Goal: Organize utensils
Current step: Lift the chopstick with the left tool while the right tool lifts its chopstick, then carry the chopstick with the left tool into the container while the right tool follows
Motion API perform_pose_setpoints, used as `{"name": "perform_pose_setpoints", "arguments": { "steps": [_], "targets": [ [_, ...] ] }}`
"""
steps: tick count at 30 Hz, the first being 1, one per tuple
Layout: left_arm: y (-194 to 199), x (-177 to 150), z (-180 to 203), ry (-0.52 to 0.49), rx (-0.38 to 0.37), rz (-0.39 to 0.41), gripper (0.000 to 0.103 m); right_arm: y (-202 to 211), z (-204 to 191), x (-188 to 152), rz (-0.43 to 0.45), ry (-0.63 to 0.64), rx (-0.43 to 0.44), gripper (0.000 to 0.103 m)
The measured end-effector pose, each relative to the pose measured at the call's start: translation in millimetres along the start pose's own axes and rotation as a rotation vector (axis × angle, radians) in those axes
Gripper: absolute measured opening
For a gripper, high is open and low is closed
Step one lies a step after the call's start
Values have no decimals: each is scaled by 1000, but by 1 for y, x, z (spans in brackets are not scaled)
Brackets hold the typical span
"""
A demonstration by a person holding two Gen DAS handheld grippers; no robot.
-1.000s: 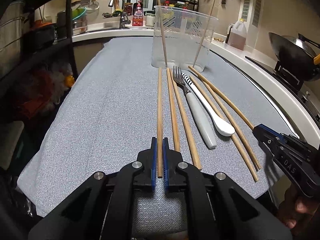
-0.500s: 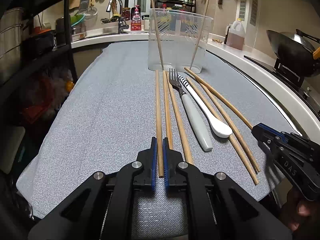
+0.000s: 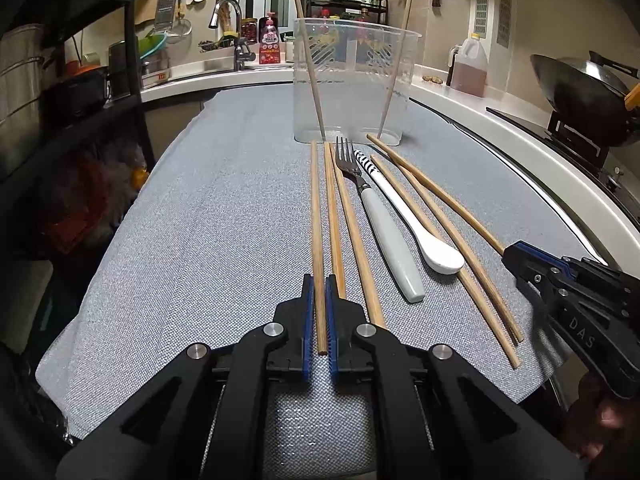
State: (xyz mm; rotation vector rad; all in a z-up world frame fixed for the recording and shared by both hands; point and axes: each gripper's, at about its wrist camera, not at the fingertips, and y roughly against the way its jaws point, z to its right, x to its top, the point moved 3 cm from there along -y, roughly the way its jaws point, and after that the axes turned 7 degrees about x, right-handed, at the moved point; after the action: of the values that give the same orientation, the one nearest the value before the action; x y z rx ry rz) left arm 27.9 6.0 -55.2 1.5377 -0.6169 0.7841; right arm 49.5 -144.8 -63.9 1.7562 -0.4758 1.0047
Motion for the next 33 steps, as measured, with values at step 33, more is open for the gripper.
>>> {"name": "perform_pose_setpoints", "arguments": {
  "steps": [33],
  "targets": [
    [74,38,-13,30,-12,263,5,83,-19,50,140,57,16,5]
  ]
}}
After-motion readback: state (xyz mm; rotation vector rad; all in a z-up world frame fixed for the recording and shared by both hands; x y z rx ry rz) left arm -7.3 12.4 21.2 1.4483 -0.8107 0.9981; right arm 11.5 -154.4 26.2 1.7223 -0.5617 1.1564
